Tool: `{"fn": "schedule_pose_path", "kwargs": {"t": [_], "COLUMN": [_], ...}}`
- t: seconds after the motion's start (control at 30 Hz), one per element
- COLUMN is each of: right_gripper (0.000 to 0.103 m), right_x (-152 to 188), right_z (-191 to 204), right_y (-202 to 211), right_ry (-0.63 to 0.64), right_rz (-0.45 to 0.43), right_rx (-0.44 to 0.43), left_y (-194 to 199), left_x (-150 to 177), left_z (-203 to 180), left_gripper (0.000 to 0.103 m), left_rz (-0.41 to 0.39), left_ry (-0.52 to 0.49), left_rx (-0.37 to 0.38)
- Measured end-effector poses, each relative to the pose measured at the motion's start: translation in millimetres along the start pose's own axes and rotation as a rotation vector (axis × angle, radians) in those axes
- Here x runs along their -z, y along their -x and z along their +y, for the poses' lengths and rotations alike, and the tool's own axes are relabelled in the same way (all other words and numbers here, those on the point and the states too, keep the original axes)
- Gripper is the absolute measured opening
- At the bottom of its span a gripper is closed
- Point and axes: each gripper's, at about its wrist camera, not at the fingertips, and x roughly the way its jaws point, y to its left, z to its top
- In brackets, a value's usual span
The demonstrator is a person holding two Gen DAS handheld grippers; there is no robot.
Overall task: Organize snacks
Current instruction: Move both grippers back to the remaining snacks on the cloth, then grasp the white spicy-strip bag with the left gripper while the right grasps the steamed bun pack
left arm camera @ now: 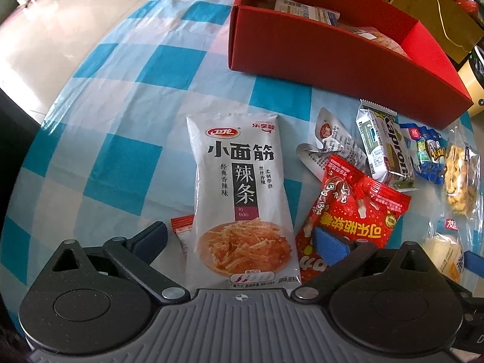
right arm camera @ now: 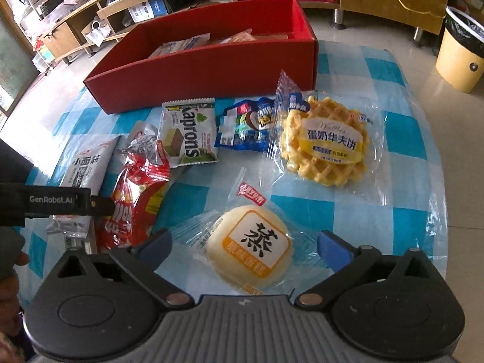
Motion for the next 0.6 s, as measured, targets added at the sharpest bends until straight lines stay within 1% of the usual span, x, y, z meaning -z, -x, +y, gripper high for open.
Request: {"fn": "schedule_pose_path", "kwargs": {"t": [0.1, 0.17, 0.27, 0.3, 0.33, 0.37, 0.4, 0.5, 0.6], "right_gripper": [0.101, 0.101, 0.101, 0.100, 0.096, 0.092, 0.090, 0.079, 0.075], "right_x": [-0.1, 0.2, 1.9, 3.1, 4.6, 6.3, 8.1, 13.2, 14.7], "right_z": [-7.8, -19.0, -27.9, -27.2, -24.1, -19.8, -16.2, -9.0, -4.8], "right_y": [-0.6, 0.0, 2.8, 4.2, 6.2, 8.3, 10.1, 10.9, 13.8], "right_ry": [-0.066, -0.129, -0.169, -0.164, -0.143, -0.115, -0.093, -0.050, -0.022], "right_rz": [0.011, 0.018, 0.017, 0.012, 0.005, -0.001, -0.007, -0.008, -0.023], "right_rx": [-0.031, -0.072, -0.108, -0.104, -0.089, -0.071, -0.057, -0.040, -0.031], "left_y": [0.7, 2.5, 5.8, 7.4, 8.6, 9.8, 11.1, 11.7, 12.3], "left_x": [0.1, 1.4, 1.9, 2.2, 2.1, 2.3, 2.3, 3.3, 4.1], "left_z": [1.4, 1.3, 2.3, 2.7, 3.5, 4.4, 5.0, 4.6, 4.3], "left_gripper": [0.102, 0.100, 0.092, 0.088, 0.086, 0.082, 0.080, 0.078, 0.074], "left_rz": [-0.006, -0.010, -0.018, -0.019, -0.022, -0.020, -0.019, -0.019, -0.019], "left_ry": [0.003, 0.002, 0.002, 0.003, 0.005, 0.006, 0.005, 0.001, -0.009], "left_rx": [0.001, 0.002, 0.002, 0.001, -0.004, -0.009, -0.014, -0.017, -0.031]}}
